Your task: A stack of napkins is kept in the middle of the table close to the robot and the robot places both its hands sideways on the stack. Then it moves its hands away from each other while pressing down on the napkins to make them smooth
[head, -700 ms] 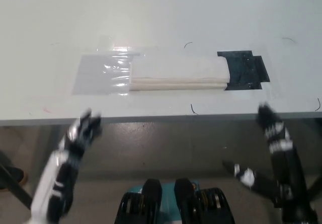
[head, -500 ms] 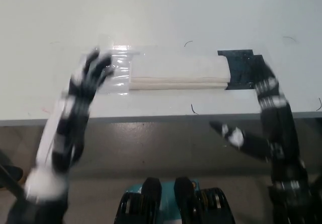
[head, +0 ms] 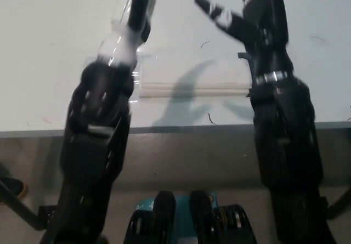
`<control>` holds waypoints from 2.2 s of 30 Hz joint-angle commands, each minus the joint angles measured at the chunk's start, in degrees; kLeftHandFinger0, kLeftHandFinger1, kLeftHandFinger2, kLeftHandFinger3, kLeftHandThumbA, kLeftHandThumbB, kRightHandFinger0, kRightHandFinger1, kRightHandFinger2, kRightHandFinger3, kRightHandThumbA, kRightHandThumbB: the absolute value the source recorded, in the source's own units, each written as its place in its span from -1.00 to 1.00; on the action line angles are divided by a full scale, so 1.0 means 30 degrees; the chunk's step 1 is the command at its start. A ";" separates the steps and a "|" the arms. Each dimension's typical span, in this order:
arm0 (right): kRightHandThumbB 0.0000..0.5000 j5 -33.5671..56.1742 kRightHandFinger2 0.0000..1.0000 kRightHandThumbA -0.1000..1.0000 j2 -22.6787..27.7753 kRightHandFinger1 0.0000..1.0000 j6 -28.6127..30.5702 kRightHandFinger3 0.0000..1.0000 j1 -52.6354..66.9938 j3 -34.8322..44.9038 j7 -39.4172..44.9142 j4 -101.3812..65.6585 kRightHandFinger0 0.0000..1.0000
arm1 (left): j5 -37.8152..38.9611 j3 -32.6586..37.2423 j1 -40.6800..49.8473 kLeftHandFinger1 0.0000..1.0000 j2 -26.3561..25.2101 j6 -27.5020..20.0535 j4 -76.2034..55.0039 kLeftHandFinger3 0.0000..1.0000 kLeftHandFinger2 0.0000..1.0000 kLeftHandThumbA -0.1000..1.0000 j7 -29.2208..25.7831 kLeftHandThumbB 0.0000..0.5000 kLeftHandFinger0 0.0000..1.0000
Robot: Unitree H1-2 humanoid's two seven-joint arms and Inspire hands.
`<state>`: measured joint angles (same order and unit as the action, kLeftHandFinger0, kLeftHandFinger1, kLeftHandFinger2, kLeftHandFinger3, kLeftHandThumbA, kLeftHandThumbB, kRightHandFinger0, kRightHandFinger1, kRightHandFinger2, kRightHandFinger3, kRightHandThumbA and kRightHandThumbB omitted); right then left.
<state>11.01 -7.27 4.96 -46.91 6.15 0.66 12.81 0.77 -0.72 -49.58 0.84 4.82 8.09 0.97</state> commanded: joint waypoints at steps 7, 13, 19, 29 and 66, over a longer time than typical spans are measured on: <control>0.27 0.4122 1.00 1.00 -0.0451 1.00 0.1078 1.00 -0.6746 0.3400 0.0635 1.0305 1.00 | 0.0596 -0.2141 -0.5566 1.00 0.0924 -0.1743 0.9302 1.00 1.00 1.00 -0.2584 0.37 1.00; 0.21 0.4228 1.00 1.00 0.0100 1.00 0.2457 1.00 -0.8517 0.4373 0.1165 1.5991 1.00 | 0.0869 -0.2489 -0.6410 1.00 0.0996 -0.2499 1.2801 1.00 1.00 1.00 -0.2717 0.39 1.00; 0.23 0.4452 1.00 1.00 0.0307 1.00 0.2877 1.00 -0.9065 0.5481 0.1020 2.0069 1.00 | 0.1344 -0.2690 -0.6570 1.00 0.1251 -0.3586 1.6090 1.00 1.00 1.00 -0.2604 0.27 1.00; 0.34 0.3498 1.00 1.00 0.0412 1.00 0.2914 1.00 -0.6197 0.4894 0.1493 2.2167 1.00 | 0.0595 -0.1741 -0.3897 1.00 0.1543 -0.4830 1.8660 1.00 1.00 1.00 -0.2771 0.30 1.00; 0.33 0.3595 1.00 1.00 0.3445 1.00 0.3459 1.00 -0.3901 0.5121 0.3296 2.2267 1.00 | 0.1078 -0.1159 0.0432 1.00 -0.1672 -0.5522 1.6548 1.00 1.00 1.00 -0.0153 0.58 1.00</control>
<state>20.71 -0.06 15.72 -58.87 20.54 11.48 79.25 3.45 -3.43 -48.19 -1.71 -14.31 58.60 0.05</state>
